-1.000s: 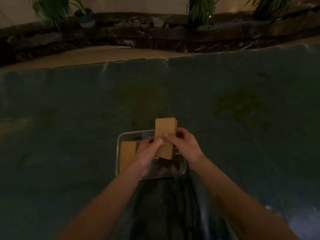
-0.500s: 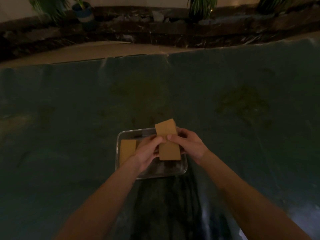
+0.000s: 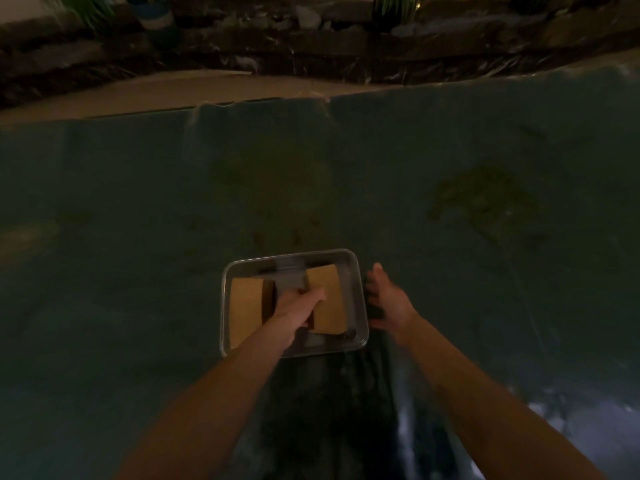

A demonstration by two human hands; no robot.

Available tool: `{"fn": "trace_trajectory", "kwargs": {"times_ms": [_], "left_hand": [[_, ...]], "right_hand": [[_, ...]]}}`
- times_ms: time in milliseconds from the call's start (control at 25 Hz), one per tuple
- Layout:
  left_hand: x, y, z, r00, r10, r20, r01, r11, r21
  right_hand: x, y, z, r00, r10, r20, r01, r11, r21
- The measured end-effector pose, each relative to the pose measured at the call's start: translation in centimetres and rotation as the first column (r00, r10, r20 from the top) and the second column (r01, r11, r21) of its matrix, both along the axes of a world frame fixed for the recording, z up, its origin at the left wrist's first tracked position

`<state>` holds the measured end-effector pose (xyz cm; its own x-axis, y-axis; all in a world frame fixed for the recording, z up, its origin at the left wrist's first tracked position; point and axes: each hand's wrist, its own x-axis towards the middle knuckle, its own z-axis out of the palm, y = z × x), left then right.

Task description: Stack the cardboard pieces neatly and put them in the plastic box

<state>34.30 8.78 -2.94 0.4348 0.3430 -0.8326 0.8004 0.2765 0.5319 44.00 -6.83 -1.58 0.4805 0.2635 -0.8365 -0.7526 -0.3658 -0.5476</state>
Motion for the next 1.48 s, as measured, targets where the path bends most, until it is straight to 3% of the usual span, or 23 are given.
{"fn": "trace_trajectory", "kwargs": {"times_ms": [280, 480, 840, 1080, 1320, 1480], "left_hand": [[1.9, -2.0, -1.9, 0.997, -0.063, -0.048, 0.07, 0.982, 0.177], [2.4, -3.3, -2.3, 0.98, -0.19, -0.062, 0.198, 0.89, 0.412], [2.6, -4.3, -2.5, 0.952, -0.274, -0.139, 0.307, 0.84, 0.447], [2.8, -3.9, -1.9, 0.958, -0.258, -0.129, 0.288, 0.868, 0.405], [2.8, -4.5, -1.0, 0.923, -0.339, -0.179, 0.384, 0.823, 0.419], [2.0, -3.6, 0.4, 0.951, -0.293, -0.104, 0.309, 0.861, 0.405]], "right_hand": [[-0.4, 0.5, 0.0, 0.997, 0.074, -0.018, -0.073, 0.997, 0.033], [-0.4, 0.7, -0.1, 0.995, 0.1, -0.007, -0.1, 0.995, -0.005], [-0.9, 1.5, -1.5, 0.99, 0.141, 0.025, -0.14, 0.988, -0.065], [-0.9, 1.6, -1.8, 0.988, 0.151, 0.014, -0.151, 0.989, -0.002], [-1.6, 1.9, -1.3, 0.986, 0.156, 0.061, -0.159, 0.985, 0.06], [-1.3, 0.9, 0.0, 0.977, 0.144, 0.157, -0.151, 0.988, 0.034]]}}
